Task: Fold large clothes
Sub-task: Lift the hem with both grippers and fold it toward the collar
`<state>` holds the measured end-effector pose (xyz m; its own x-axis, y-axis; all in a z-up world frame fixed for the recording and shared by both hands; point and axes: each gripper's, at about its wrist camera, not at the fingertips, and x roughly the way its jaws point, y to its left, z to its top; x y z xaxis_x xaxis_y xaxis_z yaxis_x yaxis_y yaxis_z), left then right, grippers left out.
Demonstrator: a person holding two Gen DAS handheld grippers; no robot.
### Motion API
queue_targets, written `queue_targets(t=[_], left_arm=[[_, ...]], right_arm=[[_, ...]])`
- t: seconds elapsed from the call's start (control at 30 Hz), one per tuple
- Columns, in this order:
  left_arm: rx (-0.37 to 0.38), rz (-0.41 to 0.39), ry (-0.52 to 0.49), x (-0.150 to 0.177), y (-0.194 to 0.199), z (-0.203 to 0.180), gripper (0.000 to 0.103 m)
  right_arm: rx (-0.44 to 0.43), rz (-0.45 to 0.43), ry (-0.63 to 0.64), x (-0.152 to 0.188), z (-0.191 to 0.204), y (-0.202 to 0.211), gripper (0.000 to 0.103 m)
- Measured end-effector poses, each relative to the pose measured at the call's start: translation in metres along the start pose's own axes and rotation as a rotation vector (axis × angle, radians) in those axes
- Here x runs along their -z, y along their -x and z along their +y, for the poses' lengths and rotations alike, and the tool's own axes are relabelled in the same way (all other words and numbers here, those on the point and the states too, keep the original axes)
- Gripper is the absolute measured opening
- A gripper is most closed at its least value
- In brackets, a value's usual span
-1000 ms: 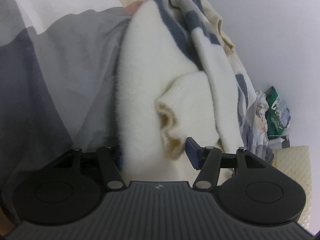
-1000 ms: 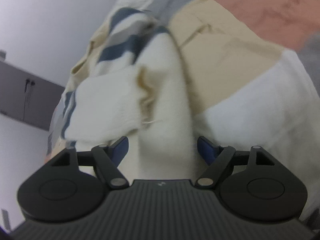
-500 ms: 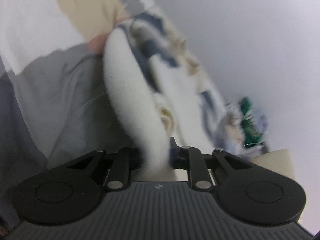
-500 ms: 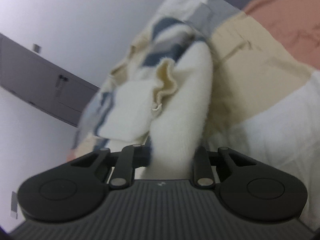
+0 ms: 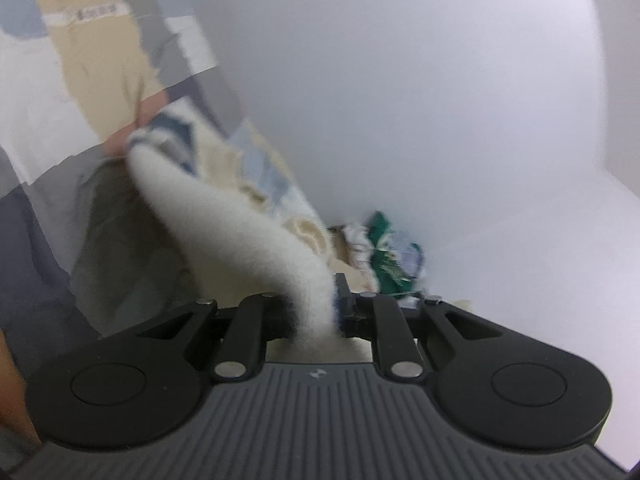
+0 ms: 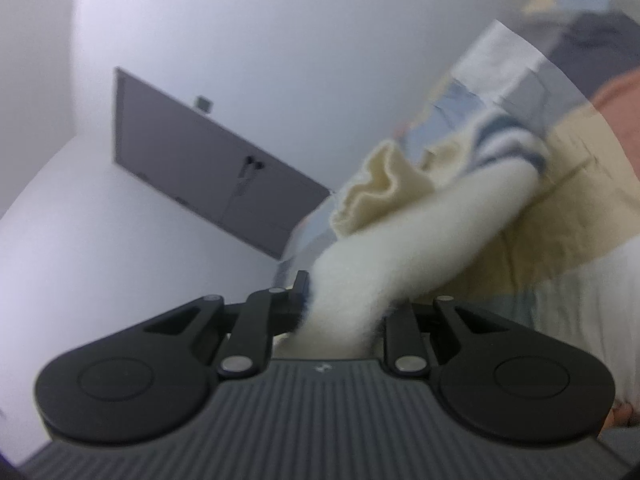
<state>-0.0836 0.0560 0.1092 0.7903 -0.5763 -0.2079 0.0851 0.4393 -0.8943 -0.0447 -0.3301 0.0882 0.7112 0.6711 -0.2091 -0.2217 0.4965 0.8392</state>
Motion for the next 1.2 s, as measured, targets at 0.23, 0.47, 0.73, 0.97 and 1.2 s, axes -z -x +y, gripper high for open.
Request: queue_targets(t=[0.23,0.47,0.73,0.97,1.2], left_arm=[[0.063,0.008,0.0,0.012,0.045,-0.024,0.016],[0.051,0.021,0.044,0.016,0.032,0.005,0.016],[-0.114,0.024,-0.009,-0.052,-0.056,0.01,0.017],[-0.244,0.059,-0.063,-0.121,-0.162,0.038,0.017],[-0.321,0.11,-0.068,-0.144,-0.245,0.106,0.017]], right_arm=[[-0.005,-0.007,0.019,-0.012,0.028,0.041,0.022],[0.078,0.002,-0.104,-0.01,-0.011,0.03,0.023],[0.149,-0.069,-0.194,-0.06,-0.041,-0.023,0.023],[0.272,-0.088,-0.208,-0.111,-0.065,-0.113,0.017],[0.35,-0.069,-0.213,-0.128,-0.117,-0.182,0.015]])
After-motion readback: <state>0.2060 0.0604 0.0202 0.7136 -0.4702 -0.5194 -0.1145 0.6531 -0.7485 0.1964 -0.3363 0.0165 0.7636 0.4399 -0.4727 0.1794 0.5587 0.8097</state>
